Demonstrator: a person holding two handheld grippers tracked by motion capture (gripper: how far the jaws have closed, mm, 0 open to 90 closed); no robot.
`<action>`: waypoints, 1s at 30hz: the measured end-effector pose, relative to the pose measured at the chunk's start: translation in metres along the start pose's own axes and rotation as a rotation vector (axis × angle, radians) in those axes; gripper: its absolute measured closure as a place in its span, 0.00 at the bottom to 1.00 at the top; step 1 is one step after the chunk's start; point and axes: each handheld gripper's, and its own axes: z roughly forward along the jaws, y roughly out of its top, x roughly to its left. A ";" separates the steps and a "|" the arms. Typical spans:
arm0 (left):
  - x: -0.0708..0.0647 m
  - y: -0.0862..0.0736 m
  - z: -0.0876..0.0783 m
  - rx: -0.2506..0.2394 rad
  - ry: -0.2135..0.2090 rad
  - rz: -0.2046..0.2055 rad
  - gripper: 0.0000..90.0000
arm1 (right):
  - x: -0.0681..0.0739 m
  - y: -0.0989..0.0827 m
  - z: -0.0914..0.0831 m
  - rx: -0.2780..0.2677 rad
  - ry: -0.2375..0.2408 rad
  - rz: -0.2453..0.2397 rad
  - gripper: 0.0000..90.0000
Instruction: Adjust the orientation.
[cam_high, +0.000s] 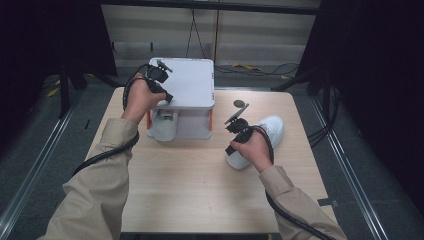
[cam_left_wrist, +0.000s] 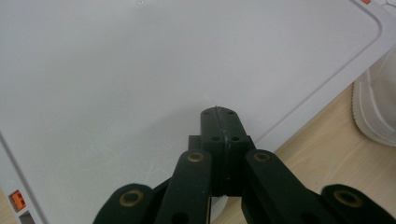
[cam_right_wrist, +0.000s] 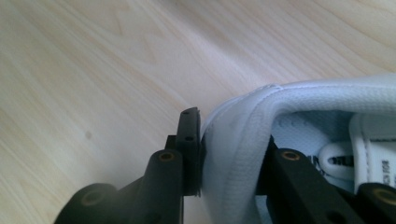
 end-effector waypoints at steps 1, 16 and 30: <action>0.000 0.000 0.000 0.000 -0.001 -0.002 1.00 | 0.000 -0.002 -0.004 -0.008 -0.011 -0.002 0.83; 0.000 -0.001 0.000 -0.009 -0.001 -0.002 1.00 | 0.007 -0.015 -0.001 0.065 -0.043 -0.209 0.82; 0.000 -0.006 0.000 -0.040 -0.001 -0.014 1.00 | -0.002 -0.020 -0.004 -0.026 -0.078 -0.073 0.61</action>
